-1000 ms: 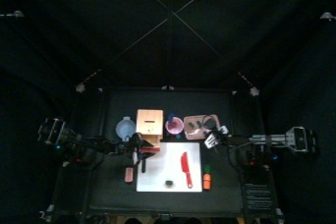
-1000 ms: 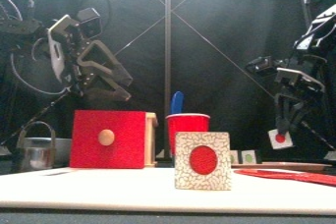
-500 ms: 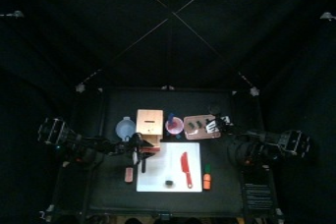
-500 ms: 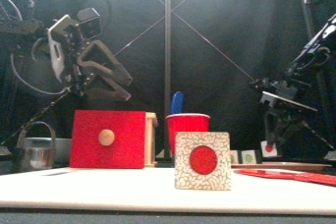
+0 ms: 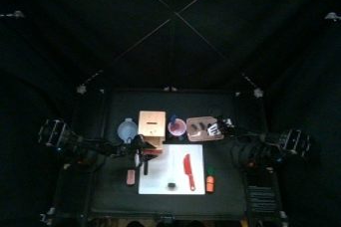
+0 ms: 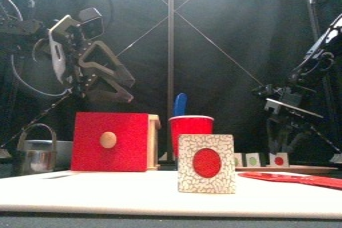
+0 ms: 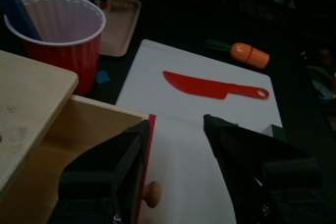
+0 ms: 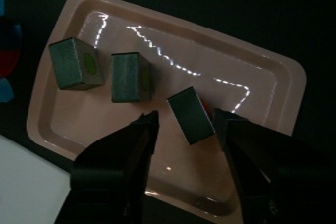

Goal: Place sushi on board then cut the sushi with the knife then place the pieces on the plate
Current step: Place the 4 sushi pieces on the plate

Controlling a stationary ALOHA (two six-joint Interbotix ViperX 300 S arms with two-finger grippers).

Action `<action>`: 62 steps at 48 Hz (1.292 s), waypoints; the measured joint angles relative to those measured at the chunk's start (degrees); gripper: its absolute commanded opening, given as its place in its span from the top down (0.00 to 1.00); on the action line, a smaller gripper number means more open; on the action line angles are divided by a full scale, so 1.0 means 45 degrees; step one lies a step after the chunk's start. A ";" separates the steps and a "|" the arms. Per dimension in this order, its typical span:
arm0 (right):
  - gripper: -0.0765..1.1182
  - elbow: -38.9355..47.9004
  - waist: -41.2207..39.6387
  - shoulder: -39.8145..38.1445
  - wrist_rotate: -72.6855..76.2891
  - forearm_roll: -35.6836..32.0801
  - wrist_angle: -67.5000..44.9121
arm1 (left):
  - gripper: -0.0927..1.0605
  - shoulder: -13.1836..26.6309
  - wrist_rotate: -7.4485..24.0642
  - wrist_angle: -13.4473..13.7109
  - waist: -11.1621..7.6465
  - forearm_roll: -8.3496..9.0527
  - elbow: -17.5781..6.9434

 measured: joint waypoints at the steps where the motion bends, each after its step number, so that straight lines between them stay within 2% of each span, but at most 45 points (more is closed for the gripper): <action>1: 0.22 0.0000 0.0039 -0.0039 0.0000 0.0020 0.0039 | 0.18 -0.0039 0.0000 0.0000 0.0000 0.0000 0.0000; 9: 0.22 -0.0020 0.0938 -0.1211 -0.0078 0.0039 0.1152 | 0.18 -0.0273 0.0000 0.0020 -0.0020 0.0020 0.0000; 17: 0.22 -0.0020 0.2109 -0.3184 -0.0098 -0.0020 0.2129 | 0.18 -0.0430 -0.0020 0.0020 -0.0020 0.0039 -0.0020; 23: 0.22 -0.0039 0.3418 -0.4355 -0.0098 -0.0039 0.1445 | 0.18 -0.0469 0.0000 0.0020 0.0000 0.0117 -0.0020; 27: 0.22 -0.0098 0.4551 -0.4277 -0.0117 -0.0293 0.0234 | 0.18 -0.0469 0.0000 0.0000 0.0000 0.0117 -0.0039; 32: 0.22 -0.0156 0.5898 -0.3320 -0.0117 -0.0820 -0.1895 | 0.18 -0.0469 0.0020 0.0000 0.0020 0.0176 -0.0156; 40: 0.22 -0.1035 0.7656 -0.0723 -0.0117 -0.1328 -0.4258 | 0.18 -0.0469 0.0020 0.0020 0.0117 0.0449 -0.0352; 50: 0.22 -0.3359 0.9199 0.2734 -0.0098 -0.1426 -0.4551 | 0.18 -0.0449 0.0020 0.0000 0.0273 0.0566 -0.0469; 62: 0.22 -0.5391 1.0508 0.4844 -0.0098 -0.1387 -0.4512 | 0.18 -0.0449 0.0020 0.0059 0.0352 0.0586 -0.0469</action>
